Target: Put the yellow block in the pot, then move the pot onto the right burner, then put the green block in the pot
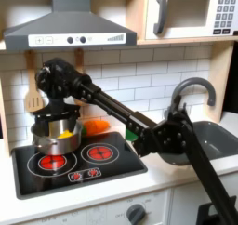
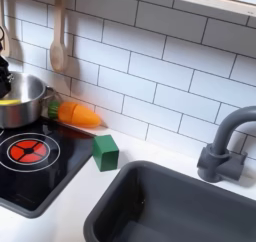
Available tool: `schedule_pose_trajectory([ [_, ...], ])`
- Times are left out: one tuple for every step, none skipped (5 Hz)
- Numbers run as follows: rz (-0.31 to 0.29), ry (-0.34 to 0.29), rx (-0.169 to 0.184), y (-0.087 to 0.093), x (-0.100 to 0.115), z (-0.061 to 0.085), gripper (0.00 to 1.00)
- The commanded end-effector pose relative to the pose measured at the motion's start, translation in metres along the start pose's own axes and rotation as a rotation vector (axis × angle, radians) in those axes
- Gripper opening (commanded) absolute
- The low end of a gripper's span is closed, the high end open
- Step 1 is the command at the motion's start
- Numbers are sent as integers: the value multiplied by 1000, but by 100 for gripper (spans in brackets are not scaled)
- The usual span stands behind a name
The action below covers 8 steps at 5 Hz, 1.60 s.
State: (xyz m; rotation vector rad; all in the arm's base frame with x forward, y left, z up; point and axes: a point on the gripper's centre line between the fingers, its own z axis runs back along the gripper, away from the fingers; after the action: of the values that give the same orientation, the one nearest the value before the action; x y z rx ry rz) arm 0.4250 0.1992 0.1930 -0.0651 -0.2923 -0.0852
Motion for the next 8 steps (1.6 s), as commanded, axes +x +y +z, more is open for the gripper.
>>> schedule_pose_trajectory([
  [-30, -6, 5, -6, 6, 8, 100],
  [-91, 2, -10, -15, 12, 17, 100],
  [-185, 42, -56, -25, 9, 10, 100],
  [-251, 86, -120, -31, -2, 4, 100],
  [-247, 112, -152, -33, -10, -12, 100],
  [-268, 131, -168, -42, -9, -19, 100],
  [-269, 128, -160, -42, -11, -19, 49],
  [-265, 125, -154, -42, -10, -20, 0],
])
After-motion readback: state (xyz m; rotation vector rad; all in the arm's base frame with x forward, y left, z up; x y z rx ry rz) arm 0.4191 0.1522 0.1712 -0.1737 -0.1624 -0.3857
